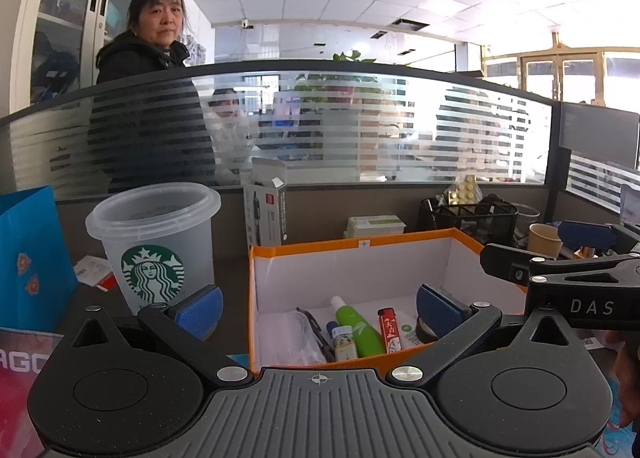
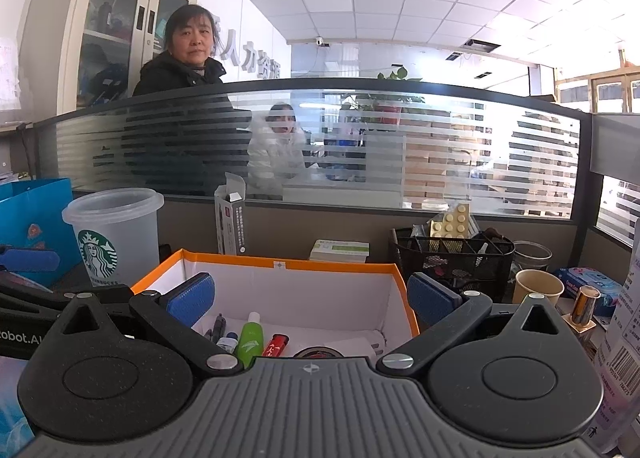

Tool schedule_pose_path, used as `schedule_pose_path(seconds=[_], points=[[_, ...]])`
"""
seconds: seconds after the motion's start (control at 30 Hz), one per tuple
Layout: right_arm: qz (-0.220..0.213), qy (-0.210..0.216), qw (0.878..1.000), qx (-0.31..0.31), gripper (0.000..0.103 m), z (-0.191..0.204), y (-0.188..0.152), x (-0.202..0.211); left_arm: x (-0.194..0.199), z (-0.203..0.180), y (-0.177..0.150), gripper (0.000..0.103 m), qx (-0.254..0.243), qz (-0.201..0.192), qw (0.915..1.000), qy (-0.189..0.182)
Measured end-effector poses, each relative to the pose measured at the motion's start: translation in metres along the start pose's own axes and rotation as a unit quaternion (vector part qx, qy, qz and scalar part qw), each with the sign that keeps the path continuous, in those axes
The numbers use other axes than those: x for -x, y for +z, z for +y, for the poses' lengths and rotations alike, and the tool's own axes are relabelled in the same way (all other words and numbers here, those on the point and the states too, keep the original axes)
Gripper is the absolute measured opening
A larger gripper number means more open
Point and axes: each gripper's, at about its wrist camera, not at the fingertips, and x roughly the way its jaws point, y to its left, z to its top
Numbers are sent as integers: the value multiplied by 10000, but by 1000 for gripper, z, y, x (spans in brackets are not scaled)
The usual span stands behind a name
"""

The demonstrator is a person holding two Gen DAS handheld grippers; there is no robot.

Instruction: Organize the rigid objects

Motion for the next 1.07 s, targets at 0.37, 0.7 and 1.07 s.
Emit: schedule_pose_path(seconds=[0.37,0.7,1.07], points=[[20,-30,10000,8,103,-6,-3,3,-2,-1,-3,103,-56,12,10000,51],[3,-40,10000,24,103,-7,-2,3,-1,0,-4,103,-9,65,10000,-44],[6,-26,10000,21,103,-4,0,4,6,-3,-9,103,-76,-76,9999,-130]])
